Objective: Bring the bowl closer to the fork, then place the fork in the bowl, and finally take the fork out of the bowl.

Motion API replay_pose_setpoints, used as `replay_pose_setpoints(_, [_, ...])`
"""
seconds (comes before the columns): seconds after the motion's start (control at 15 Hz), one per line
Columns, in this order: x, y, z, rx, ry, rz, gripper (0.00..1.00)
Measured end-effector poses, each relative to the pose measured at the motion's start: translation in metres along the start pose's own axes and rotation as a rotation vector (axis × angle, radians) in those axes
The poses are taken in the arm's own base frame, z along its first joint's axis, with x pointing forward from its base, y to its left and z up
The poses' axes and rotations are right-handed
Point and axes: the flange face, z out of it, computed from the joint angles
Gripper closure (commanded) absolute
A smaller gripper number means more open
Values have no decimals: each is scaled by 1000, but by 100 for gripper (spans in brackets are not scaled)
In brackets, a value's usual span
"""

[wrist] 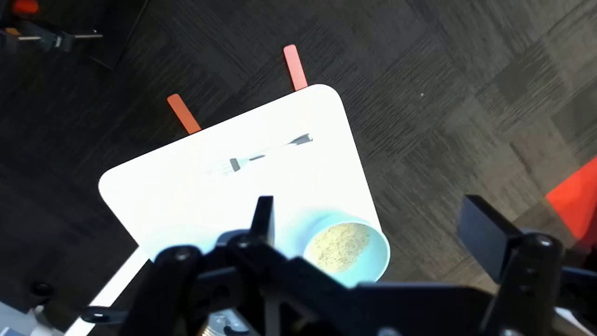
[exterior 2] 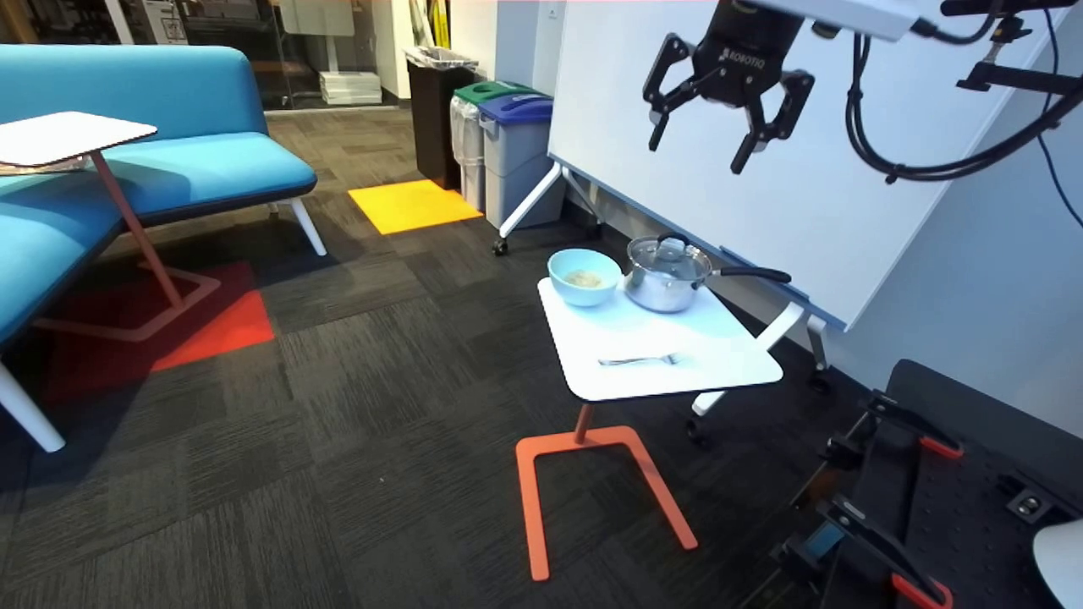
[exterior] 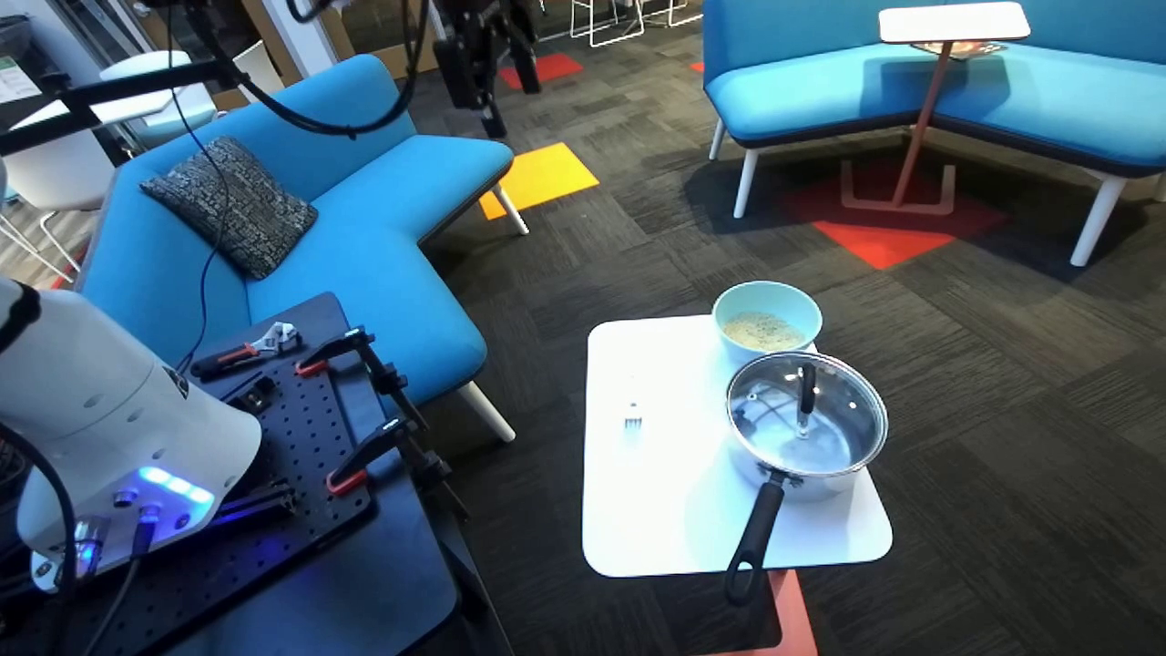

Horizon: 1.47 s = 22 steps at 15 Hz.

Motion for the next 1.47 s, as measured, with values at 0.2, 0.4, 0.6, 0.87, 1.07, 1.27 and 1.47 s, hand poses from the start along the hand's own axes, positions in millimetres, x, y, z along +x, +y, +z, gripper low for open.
replay_pose_setpoints(0.2, [10,5,32,-13,5,111,0])
replay_pose_setpoints(0.4, [10,4,32,-13,5,118,0])
replay_pose_setpoints(0.6, [16,5,36,-21,8,190,0])
replay_pose_setpoints(0.87, [73,-3,71,-48,-5,413,0])
replay_pose_setpoints(1.07, [123,-7,121,-66,-14,578,0])
replay_pose_setpoints(1.27, [155,-11,179,-59,-40,743,0])
replay_pose_setpoints(1.47, [172,-12,230,-18,-62,898,0])
